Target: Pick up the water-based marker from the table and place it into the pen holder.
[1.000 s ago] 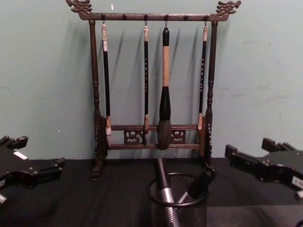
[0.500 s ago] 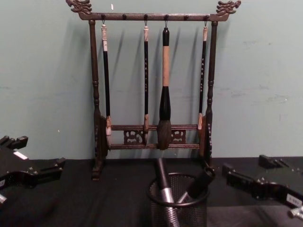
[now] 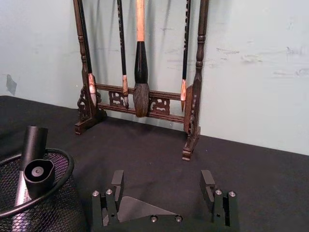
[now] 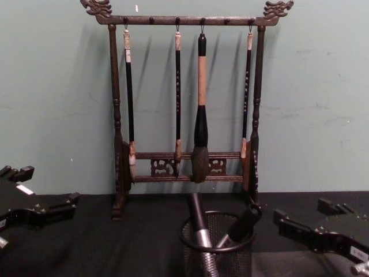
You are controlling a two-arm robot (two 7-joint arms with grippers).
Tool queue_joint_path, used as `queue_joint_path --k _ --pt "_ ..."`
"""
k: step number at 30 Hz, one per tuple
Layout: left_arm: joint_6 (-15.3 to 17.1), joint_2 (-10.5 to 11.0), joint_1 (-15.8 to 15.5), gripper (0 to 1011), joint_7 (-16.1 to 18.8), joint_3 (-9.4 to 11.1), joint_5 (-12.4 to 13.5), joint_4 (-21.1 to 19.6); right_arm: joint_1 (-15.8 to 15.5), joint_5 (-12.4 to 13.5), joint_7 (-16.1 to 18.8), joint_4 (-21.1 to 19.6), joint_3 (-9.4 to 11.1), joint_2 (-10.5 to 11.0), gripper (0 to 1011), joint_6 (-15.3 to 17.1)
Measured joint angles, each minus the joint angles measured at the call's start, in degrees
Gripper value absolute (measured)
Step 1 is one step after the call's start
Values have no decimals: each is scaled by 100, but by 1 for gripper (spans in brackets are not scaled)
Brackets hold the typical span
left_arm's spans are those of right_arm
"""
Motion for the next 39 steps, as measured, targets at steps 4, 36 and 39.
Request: queue_joint_path --k 4,36,39 --pt "0 0 0 1009 0 0 0 0 0 2 0 -2 -2 3 1002 0" --pt "0 0 0 1009 0 0 0 0 -4 19 6 -27 -11 14 1002 8" --pt "0 0 0 1009 0 1 0 0 -4 20 6 -27 -11 14 1002 8"
